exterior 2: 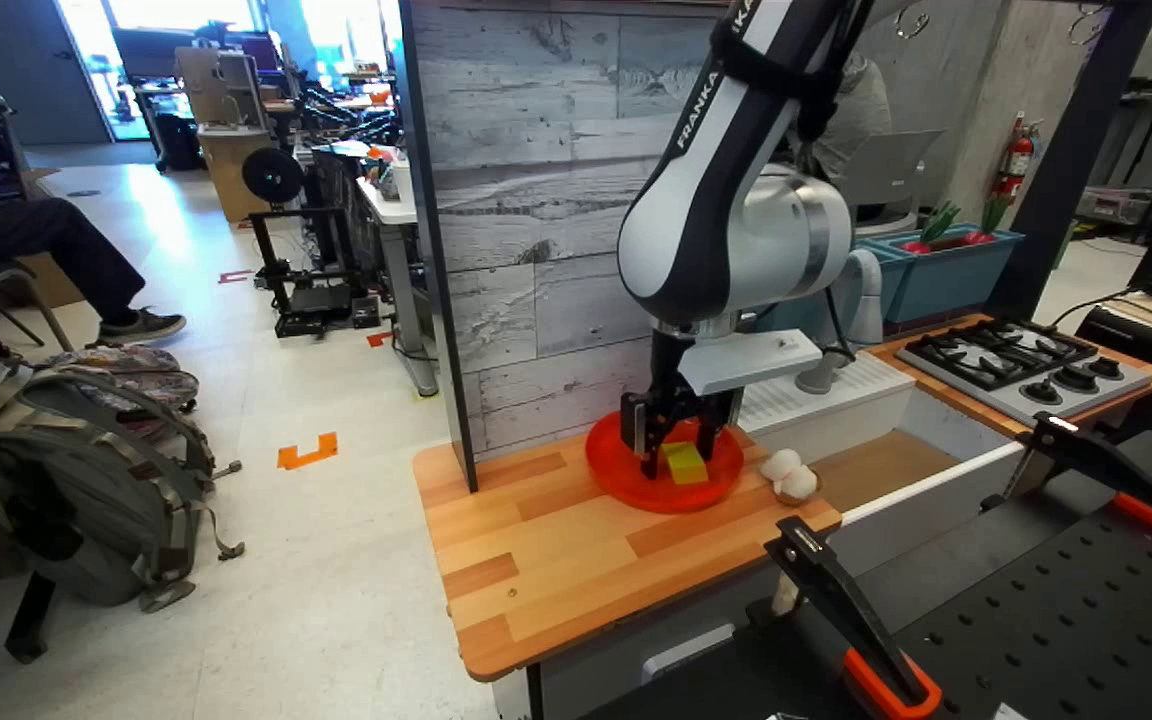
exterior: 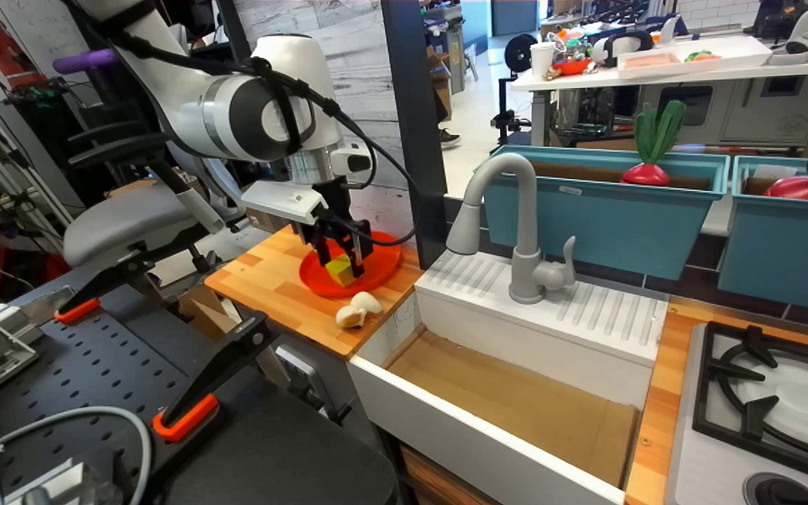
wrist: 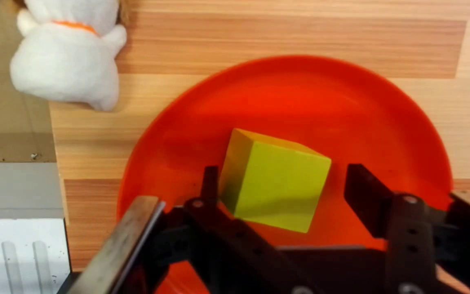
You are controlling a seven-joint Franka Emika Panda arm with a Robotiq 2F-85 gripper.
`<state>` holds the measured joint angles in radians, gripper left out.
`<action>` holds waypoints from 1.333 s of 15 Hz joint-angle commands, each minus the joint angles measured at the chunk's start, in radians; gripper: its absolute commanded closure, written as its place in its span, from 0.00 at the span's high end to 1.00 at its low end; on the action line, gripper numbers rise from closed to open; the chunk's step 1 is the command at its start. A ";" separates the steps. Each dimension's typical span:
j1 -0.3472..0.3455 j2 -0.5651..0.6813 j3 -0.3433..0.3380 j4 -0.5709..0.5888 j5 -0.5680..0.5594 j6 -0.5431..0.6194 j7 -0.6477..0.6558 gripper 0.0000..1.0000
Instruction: Remove the yellow block from the orange plate
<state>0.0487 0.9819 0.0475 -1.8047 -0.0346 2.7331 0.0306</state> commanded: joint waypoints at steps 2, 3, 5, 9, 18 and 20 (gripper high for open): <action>0.011 0.042 0.000 0.062 0.017 0.009 0.003 0.42; 0.013 0.043 -0.002 0.065 0.015 0.012 0.005 0.34; 0.011 0.031 0.001 0.057 0.015 0.008 0.001 0.19; 0.008 -0.015 0.017 0.014 0.014 0.025 -0.011 0.17; 0.101 -0.123 0.067 -0.085 -0.020 0.025 -0.050 0.17; 0.137 -0.097 0.067 -0.061 -0.028 0.005 -0.050 0.17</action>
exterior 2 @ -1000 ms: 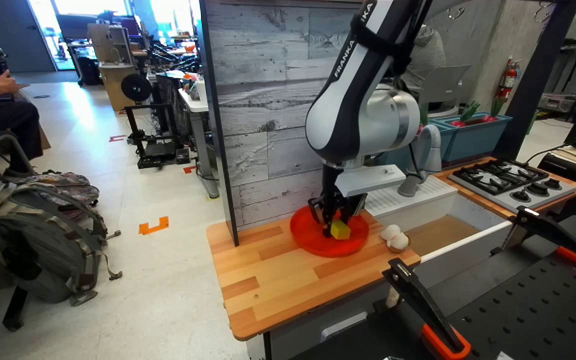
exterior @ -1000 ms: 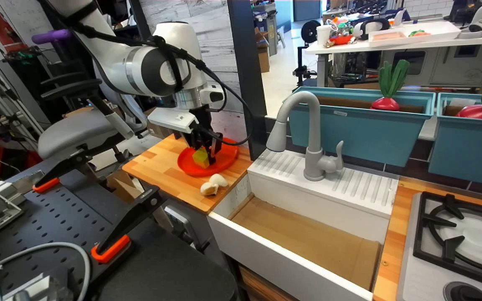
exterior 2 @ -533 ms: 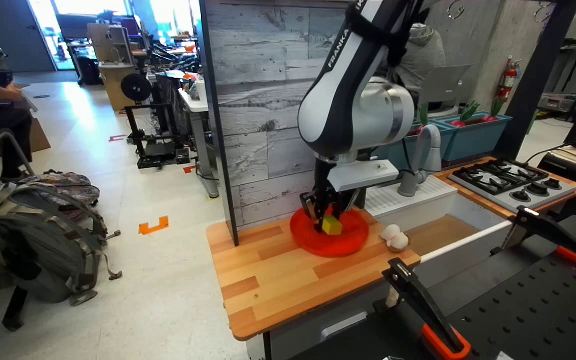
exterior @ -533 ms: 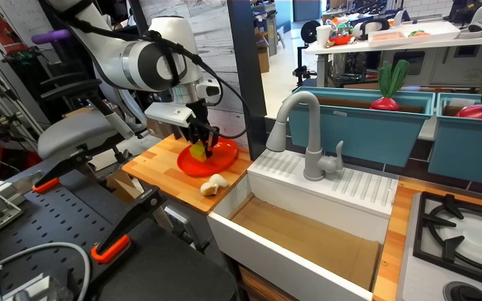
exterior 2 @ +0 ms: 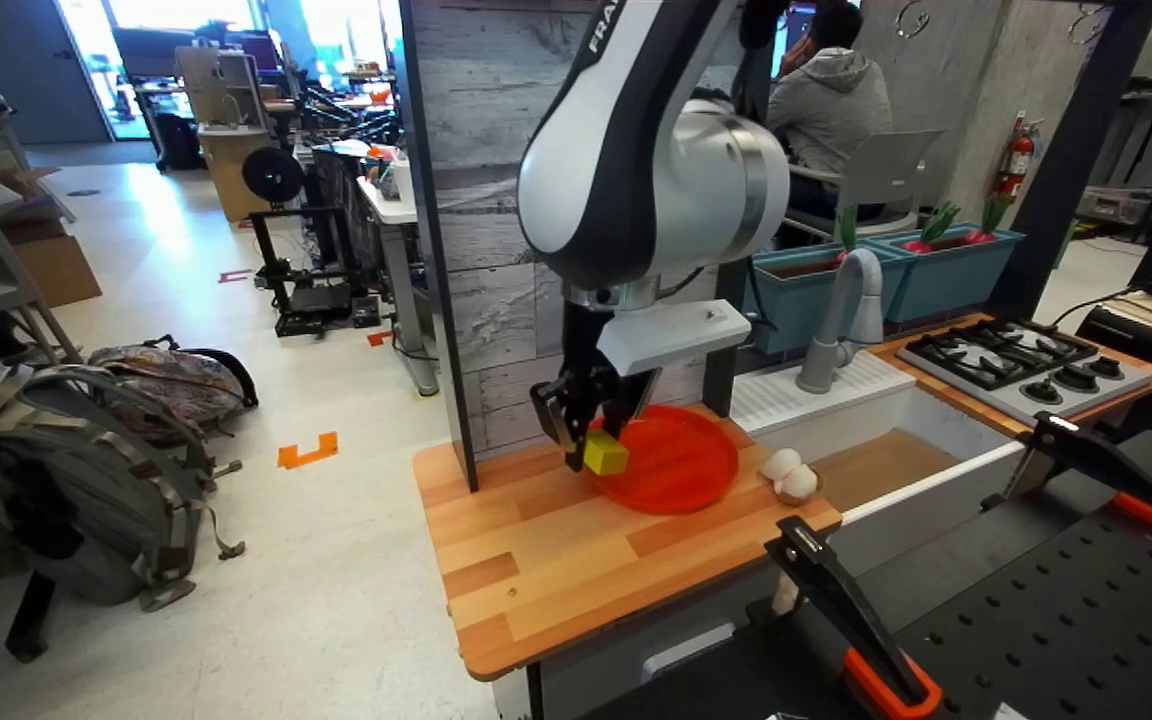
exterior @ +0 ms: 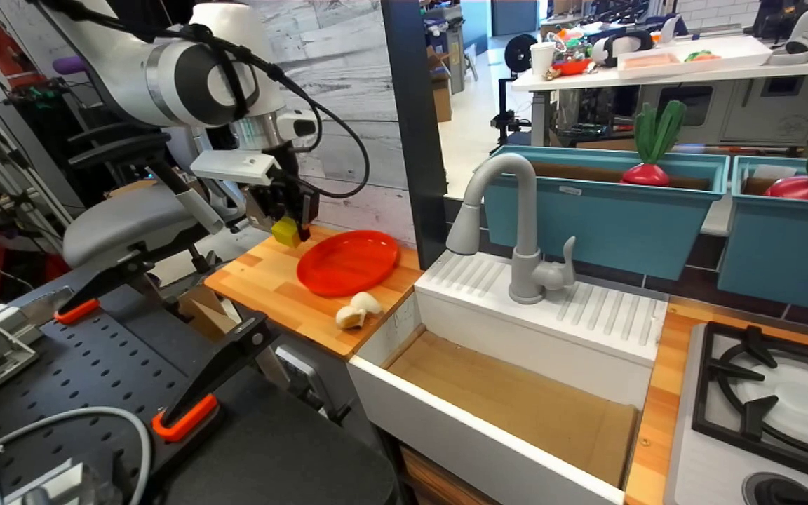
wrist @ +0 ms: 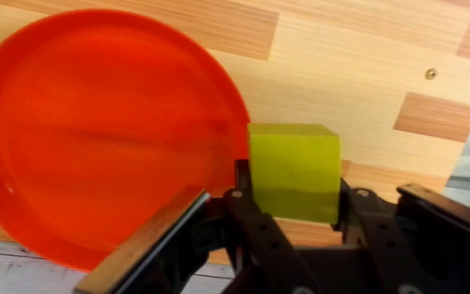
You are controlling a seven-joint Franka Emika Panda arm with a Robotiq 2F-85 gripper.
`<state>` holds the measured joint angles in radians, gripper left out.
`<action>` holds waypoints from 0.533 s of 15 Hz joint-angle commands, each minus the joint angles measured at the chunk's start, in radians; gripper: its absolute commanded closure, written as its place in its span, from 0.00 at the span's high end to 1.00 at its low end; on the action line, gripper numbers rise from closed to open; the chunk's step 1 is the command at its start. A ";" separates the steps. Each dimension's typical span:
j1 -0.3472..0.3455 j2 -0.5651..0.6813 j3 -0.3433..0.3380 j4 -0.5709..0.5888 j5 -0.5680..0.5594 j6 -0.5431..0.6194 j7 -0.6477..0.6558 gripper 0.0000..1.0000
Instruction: Remove the yellow block from the orange plate
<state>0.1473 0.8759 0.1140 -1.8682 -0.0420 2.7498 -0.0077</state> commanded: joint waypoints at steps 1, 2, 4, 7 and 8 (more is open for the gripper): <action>0.058 0.024 -0.002 0.015 -0.026 -0.021 -0.012 0.17; 0.071 0.040 0.000 0.026 -0.033 -0.028 -0.019 0.17; 0.100 0.078 -0.006 0.050 -0.043 -0.042 -0.023 0.17; 0.128 0.127 -0.018 0.085 -0.052 -0.071 -0.027 0.17; 0.139 0.140 -0.029 0.095 -0.059 -0.084 -0.023 0.17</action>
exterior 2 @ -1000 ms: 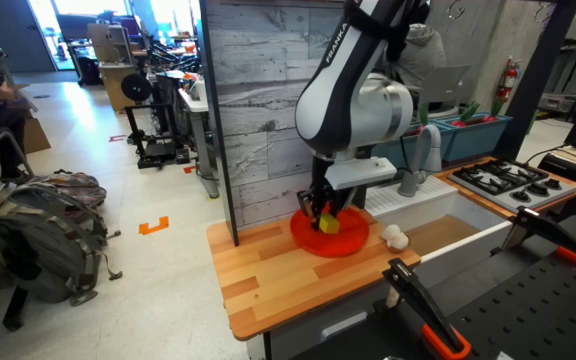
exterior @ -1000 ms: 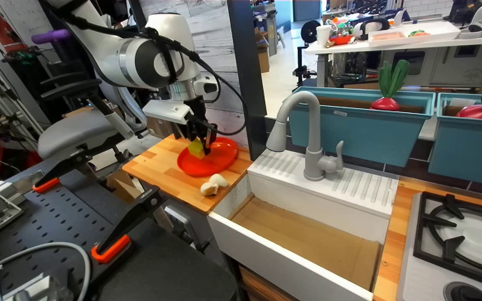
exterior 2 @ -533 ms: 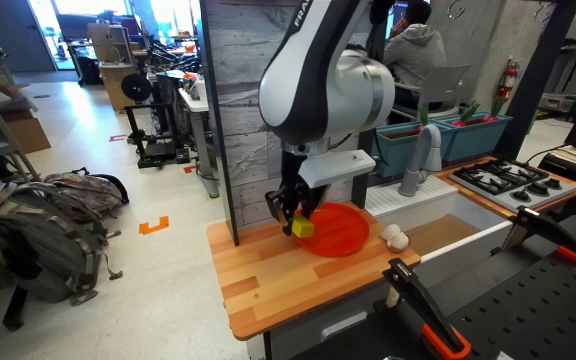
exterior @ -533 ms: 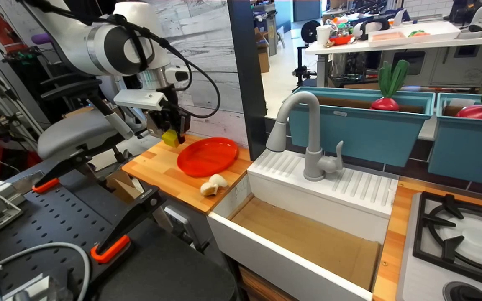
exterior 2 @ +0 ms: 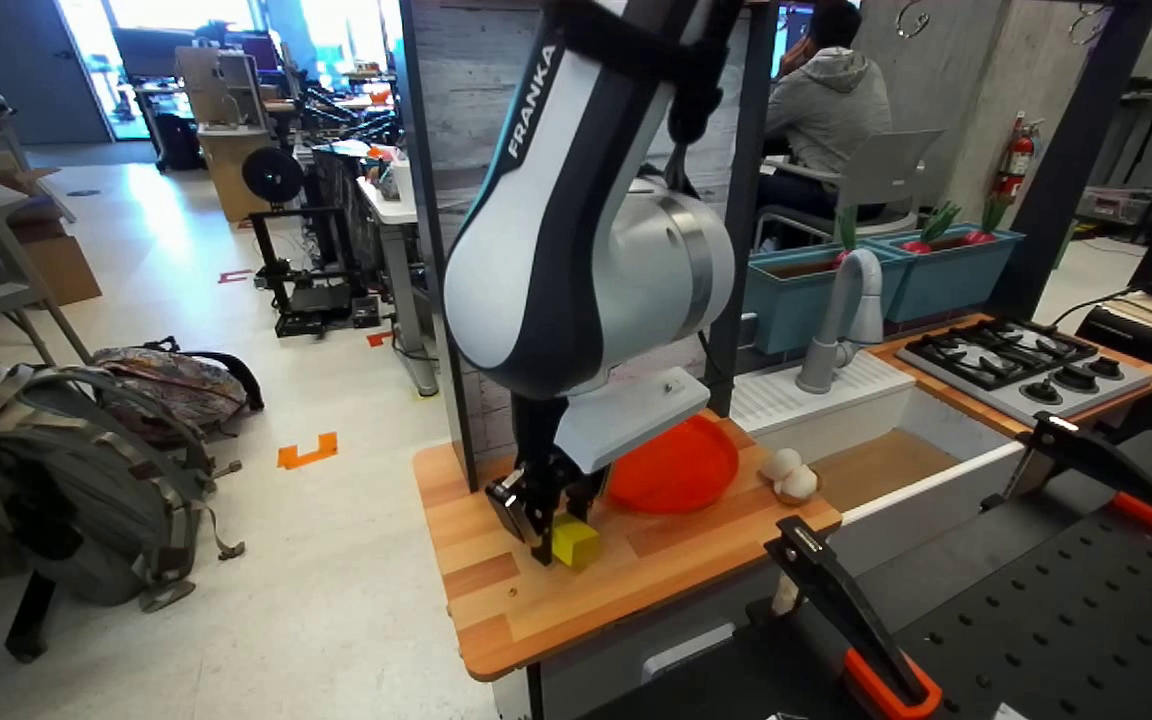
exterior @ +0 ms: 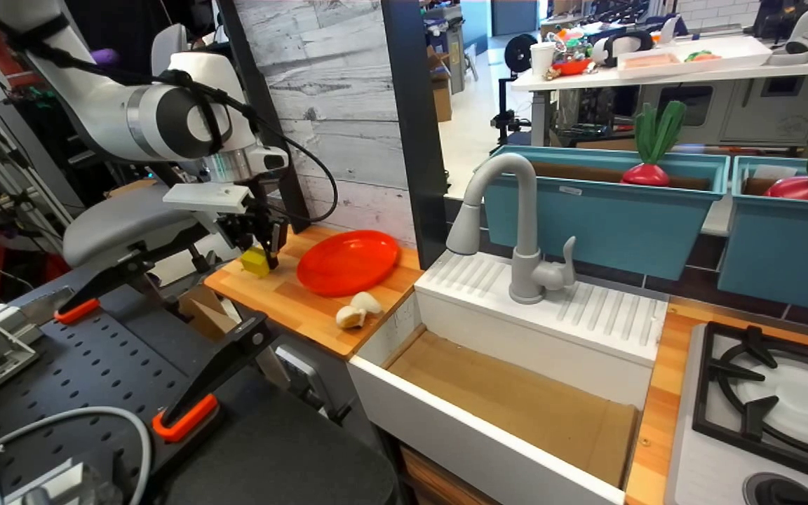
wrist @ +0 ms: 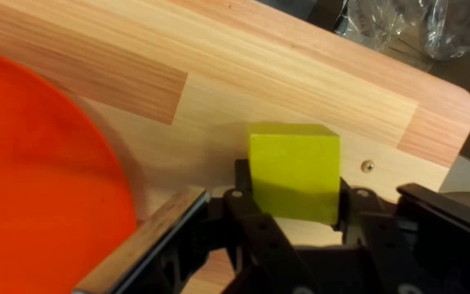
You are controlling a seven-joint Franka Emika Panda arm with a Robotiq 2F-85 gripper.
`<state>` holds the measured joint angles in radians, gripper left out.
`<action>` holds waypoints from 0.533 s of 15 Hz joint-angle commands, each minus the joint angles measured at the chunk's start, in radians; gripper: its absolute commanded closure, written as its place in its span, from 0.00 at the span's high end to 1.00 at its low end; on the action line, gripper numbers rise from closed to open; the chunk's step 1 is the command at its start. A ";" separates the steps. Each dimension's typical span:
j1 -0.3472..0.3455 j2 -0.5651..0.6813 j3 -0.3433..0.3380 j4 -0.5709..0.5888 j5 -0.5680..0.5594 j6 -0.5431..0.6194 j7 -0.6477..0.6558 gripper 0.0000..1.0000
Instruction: Remove the yellow block from the orange plate
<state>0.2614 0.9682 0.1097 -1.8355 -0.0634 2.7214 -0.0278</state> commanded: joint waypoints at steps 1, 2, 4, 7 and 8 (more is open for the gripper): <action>0.034 0.059 -0.034 0.073 -0.046 -0.071 0.001 0.17; 0.038 0.052 -0.039 0.081 -0.053 -0.101 0.002 0.67; 0.034 0.054 -0.034 0.098 -0.060 -0.132 -0.003 0.75; 0.027 0.031 -0.024 0.094 -0.060 -0.151 -0.012 0.97; 0.028 0.004 -0.021 0.068 -0.063 -0.135 -0.018 1.00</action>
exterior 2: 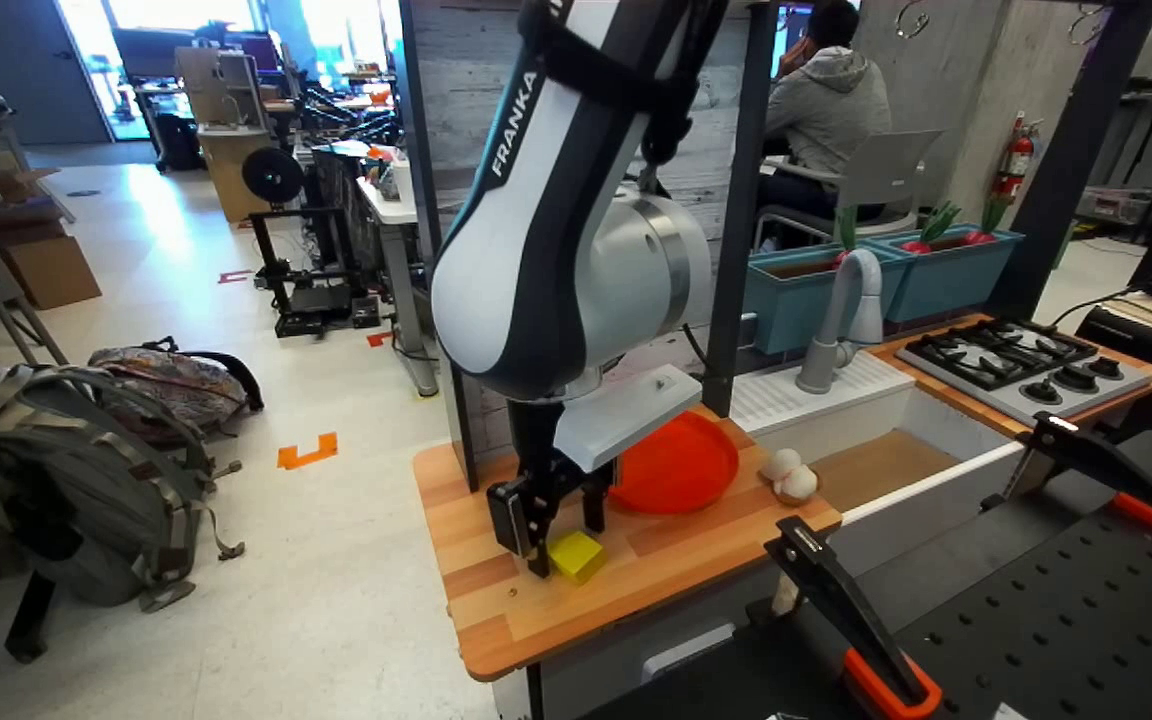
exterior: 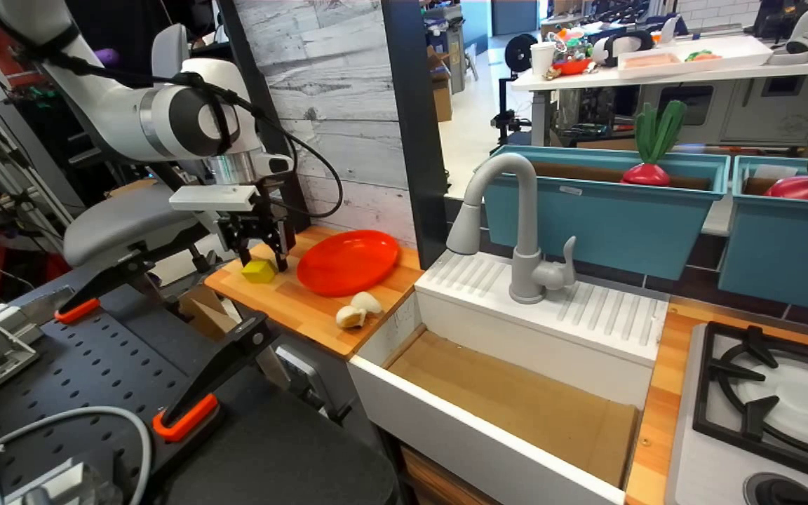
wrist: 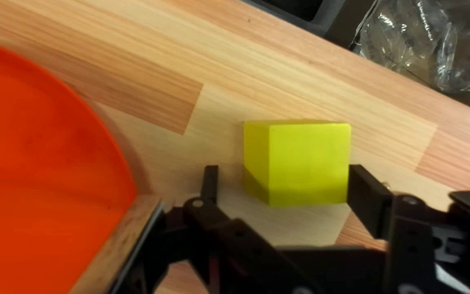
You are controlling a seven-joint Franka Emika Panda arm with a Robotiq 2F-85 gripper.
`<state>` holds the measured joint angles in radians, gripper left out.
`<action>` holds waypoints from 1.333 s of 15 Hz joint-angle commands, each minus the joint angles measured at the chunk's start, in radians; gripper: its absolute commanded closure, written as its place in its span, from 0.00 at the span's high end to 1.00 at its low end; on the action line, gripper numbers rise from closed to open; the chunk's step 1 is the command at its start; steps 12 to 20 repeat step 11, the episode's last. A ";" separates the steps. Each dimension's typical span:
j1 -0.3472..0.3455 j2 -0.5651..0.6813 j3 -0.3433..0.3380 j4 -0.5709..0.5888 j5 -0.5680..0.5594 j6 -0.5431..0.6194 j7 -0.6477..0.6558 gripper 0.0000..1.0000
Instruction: Remove the yellow block from the orange plate
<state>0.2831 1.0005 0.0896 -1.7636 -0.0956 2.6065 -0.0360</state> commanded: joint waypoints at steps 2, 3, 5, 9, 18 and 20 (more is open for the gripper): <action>0.015 -0.091 0.001 -0.064 -0.042 0.010 -0.014 1.00; 0.019 -0.121 0.002 -0.090 -0.052 0.023 -0.016 1.00; 0.038 -0.209 0.000 -0.167 -0.087 0.040 -0.014 1.00; 0.038 -0.230 0.013 -0.157 -0.110 0.019 -0.011 1.00; 0.045 -0.297 0.010 -0.209 -0.129 0.016 -0.009 1.00; 0.045 -0.297 0.010 -0.209 -0.129 0.016 -0.009 1.00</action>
